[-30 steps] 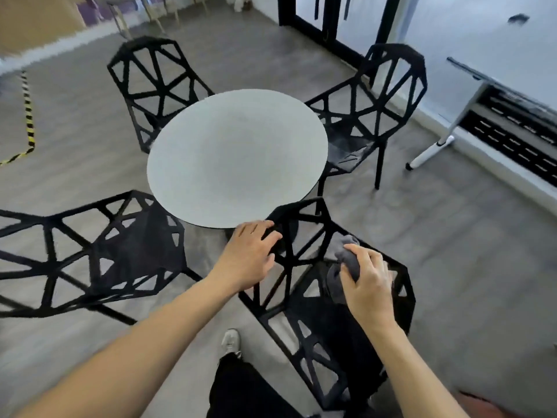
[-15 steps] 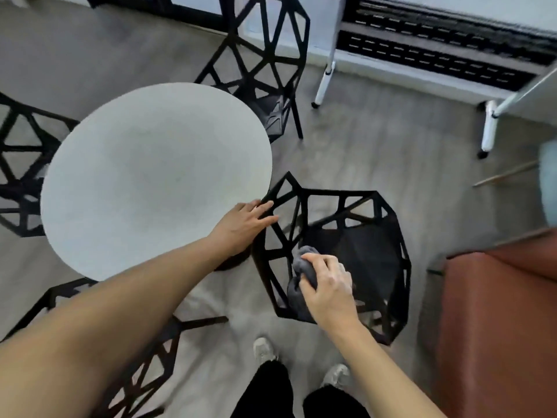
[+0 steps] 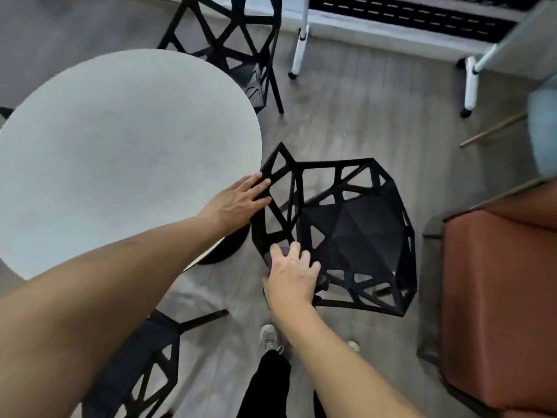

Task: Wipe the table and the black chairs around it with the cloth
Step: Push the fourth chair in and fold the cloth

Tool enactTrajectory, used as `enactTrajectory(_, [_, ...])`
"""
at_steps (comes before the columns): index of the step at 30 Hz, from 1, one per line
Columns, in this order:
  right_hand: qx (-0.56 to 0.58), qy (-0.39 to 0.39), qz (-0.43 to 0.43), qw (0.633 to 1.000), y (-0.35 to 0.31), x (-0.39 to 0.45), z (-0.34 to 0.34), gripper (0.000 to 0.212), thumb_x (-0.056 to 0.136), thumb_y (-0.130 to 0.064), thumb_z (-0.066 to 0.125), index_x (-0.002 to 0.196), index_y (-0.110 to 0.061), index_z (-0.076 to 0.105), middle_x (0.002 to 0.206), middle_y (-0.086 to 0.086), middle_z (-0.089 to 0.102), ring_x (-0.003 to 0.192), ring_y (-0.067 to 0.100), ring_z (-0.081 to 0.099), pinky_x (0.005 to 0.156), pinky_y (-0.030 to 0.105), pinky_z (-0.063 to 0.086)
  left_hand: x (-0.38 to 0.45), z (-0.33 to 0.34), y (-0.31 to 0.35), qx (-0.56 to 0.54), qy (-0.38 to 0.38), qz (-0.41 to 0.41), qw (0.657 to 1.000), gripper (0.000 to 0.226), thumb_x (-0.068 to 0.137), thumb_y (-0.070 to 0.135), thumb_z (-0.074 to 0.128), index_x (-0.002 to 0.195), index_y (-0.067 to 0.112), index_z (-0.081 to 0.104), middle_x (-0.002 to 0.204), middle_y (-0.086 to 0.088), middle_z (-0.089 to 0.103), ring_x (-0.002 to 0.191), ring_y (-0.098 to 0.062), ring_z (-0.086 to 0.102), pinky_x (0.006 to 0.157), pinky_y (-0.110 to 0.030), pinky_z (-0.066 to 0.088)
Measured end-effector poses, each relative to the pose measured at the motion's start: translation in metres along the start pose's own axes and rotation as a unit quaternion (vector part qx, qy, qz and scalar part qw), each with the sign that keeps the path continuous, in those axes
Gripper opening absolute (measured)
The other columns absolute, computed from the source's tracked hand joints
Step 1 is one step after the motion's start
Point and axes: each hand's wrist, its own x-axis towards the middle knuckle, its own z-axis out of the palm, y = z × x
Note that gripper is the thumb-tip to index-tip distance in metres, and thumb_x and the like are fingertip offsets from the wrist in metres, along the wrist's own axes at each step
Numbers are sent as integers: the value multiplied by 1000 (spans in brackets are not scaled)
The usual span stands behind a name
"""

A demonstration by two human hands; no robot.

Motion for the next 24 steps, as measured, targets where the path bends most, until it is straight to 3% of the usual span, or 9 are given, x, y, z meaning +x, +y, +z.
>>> enactTrajectory(5, [-24,20,-62,998,26,-14,4,48,81,-41,74,124,-32,56,120,8,54,102,28,56,83,45,42,-9,0,24,-49,22,-22,998,54,101,28,50,153,22,38,167,-13,11,155,-32,1,125,-39,0])
enactTrajectory(9, [-11,-1,-122,993,74,-44,8,48,82,-43,71,126,-29,58,123,10,55,106,31,56,87,47,44,-33,-2,75,-98,74,-35,992,49,92,29,59,139,17,58,158,-18,36,151,-38,22,124,-44,11])
enactTrajectory(15, [-35,-28,-175,984,155,-106,23,55,67,-46,83,117,-30,65,110,8,60,90,29,59,78,46,51,-60,1,170,-45,50,-25,997,37,85,29,59,120,23,68,134,-13,55,136,-41,37,122,-51,19])
enactTrajectory(17, [-31,-29,-207,977,180,-123,27,54,68,-43,80,118,-31,64,111,6,60,92,28,58,79,45,50,-55,1,181,-12,72,-21,997,43,89,19,52,130,27,61,141,-13,49,139,-38,35,123,-50,12])
enactTrajectory(20, [-31,-37,-254,966,220,-143,35,52,71,-38,77,120,-31,61,114,5,59,95,27,57,80,44,49,-44,-4,196,0,17,-69,997,52,98,19,48,149,30,40,164,-13,21,154,-33,8,126,-45,3])
enactTrajectory(24, [-21,-41,-314,948,264,-166,46,53,67,-40,78,117,-32,62,112,2,59,93,25,58,78,43,51,-64,-2,252,-56,-15,-137,989,51,99,27,45,149,25,41,164,-11,20,155,-31,1,126,-45,1])
